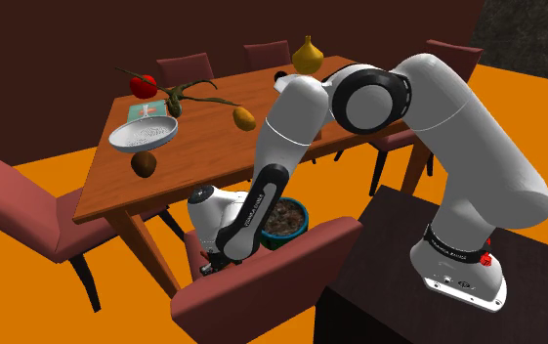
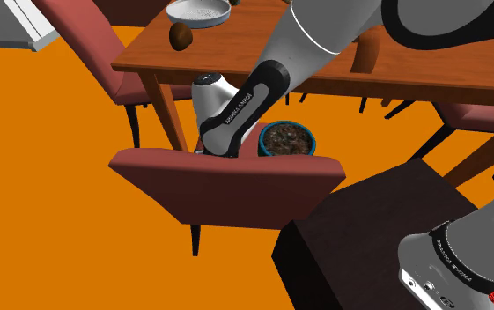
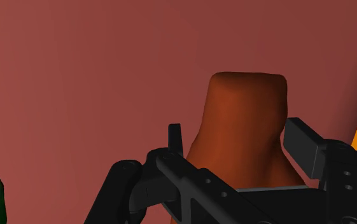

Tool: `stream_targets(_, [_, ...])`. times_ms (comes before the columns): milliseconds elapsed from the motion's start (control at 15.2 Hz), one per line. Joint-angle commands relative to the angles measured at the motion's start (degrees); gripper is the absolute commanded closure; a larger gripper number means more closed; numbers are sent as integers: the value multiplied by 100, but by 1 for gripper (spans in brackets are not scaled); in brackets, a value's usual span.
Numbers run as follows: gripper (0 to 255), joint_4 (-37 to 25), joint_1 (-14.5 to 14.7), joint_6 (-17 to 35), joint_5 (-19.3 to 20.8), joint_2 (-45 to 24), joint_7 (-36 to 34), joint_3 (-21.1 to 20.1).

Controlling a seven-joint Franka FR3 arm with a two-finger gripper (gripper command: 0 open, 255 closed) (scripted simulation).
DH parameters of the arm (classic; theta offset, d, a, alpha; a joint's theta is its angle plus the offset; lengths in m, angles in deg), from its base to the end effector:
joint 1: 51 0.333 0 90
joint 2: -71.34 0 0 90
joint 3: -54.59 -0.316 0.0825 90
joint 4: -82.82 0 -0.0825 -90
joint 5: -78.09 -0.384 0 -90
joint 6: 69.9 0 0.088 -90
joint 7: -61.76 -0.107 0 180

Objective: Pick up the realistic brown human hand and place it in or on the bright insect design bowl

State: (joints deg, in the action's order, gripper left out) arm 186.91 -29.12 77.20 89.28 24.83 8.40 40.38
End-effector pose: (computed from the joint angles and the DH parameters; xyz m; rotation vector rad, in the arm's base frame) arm 0.5127 0.3711 0.0984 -3.0873 0.3208 0.1147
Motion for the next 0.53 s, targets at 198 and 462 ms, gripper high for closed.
stream_targets(198, [255, 112, -56, -160, -52, 272, 19, -66])
stream_targets(462, [255, 203, -110, -332, -110, 534, 41, -135])
